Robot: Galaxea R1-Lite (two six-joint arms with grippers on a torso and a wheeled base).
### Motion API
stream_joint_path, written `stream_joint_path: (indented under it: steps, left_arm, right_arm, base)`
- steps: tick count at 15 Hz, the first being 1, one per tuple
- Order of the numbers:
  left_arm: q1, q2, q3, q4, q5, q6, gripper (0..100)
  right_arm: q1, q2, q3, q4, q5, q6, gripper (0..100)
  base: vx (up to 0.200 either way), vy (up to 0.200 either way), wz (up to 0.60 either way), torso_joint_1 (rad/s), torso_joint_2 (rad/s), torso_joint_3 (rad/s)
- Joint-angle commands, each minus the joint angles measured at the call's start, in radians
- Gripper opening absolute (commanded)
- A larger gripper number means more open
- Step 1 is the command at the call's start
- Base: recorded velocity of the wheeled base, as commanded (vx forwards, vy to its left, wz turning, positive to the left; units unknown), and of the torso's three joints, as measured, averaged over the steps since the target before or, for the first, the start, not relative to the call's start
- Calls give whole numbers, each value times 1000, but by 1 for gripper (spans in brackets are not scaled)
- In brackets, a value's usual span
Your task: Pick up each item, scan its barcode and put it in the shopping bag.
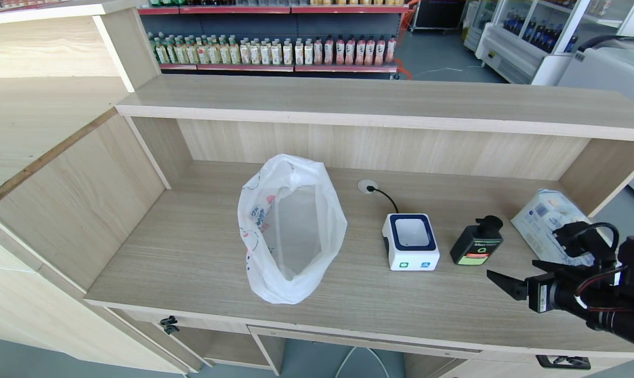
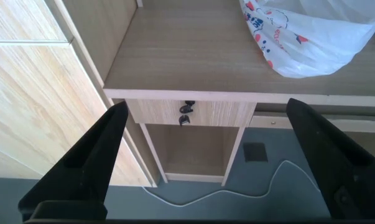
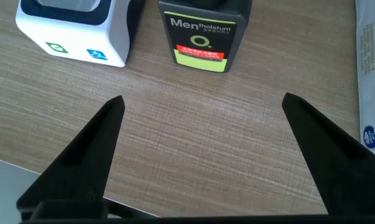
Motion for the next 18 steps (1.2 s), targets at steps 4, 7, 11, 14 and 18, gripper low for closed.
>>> stream_joint_path:
  steps: [4,7,11,14,18]
  left_arm:
    - [0,0,0,-1,-1,-1,100]
    - [0,0,0,-1,-1,0,100]
    - [0,0,0,-1,-1,-1,100]
    - [0,0,0,-1,-1,-1,100]
    - [0,0,0,-1,-1,-1,100]
  right_arm:
    - [-5,122,-24,-127,14,-57,100]
    - [-8,149,-76,-133,16,-83,100]
    - [-34,263,-110,-232,105,-145,100]
    - [-35,304,-113,-255,146,-146,100]
    - [-35,352,-173,-255,220,-143,100]
  base:
    - [0,0,0,0,0,0]
    - [0,0,0,0,0,0]
    - [0,0,0,0,0,0]
    - [0,0,0,0,0,0]
    - [0,0,0,0,0,0]
